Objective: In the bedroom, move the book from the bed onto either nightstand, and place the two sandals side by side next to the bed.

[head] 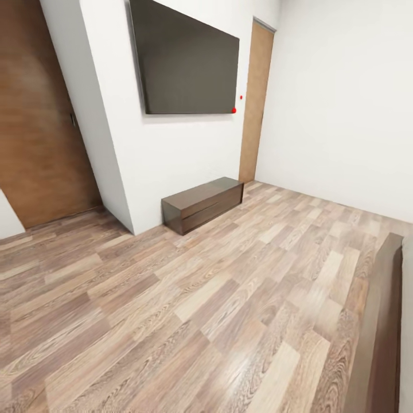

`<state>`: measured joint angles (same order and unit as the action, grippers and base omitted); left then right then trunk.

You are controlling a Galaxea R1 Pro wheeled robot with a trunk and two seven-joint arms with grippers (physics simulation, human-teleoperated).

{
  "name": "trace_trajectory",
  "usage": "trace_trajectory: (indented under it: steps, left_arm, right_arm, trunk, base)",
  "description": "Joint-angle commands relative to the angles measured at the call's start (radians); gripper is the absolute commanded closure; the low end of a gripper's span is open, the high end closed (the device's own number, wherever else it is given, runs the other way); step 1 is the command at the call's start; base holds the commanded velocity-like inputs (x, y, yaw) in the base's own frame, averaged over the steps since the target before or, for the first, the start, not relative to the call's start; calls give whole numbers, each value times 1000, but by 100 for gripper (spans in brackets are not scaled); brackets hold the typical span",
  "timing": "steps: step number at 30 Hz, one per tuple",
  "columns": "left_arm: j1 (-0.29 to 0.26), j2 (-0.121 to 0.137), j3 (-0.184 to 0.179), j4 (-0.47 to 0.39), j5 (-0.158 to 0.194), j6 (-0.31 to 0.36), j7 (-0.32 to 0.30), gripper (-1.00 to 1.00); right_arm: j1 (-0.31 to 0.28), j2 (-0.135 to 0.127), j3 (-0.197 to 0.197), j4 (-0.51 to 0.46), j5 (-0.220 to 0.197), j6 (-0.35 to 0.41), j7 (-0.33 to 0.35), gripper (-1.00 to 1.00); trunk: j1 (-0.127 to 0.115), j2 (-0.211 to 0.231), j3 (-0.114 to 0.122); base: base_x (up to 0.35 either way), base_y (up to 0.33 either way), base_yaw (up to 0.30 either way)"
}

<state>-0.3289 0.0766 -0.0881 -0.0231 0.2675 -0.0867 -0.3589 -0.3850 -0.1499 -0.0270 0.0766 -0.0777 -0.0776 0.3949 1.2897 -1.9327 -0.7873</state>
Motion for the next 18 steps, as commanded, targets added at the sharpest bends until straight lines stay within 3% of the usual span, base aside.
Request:
trace_trajectory:
  steps: [1,18]
  left_arm:
    - [-1,0,-9,2,9,-4,-3,-100]
    - [-1,0,-9,2,9,-4,-3,-100]
  right_arm:
    - [-2,0,-2,5,-8,-5,5,-100]
    - [-2,0,-2,5,-12,-6,0,-100]
  trunk:
    - [0,0,-1]
    - [0,0,-1]
  base:
    - [0,0,293]
    - [0,0,292]
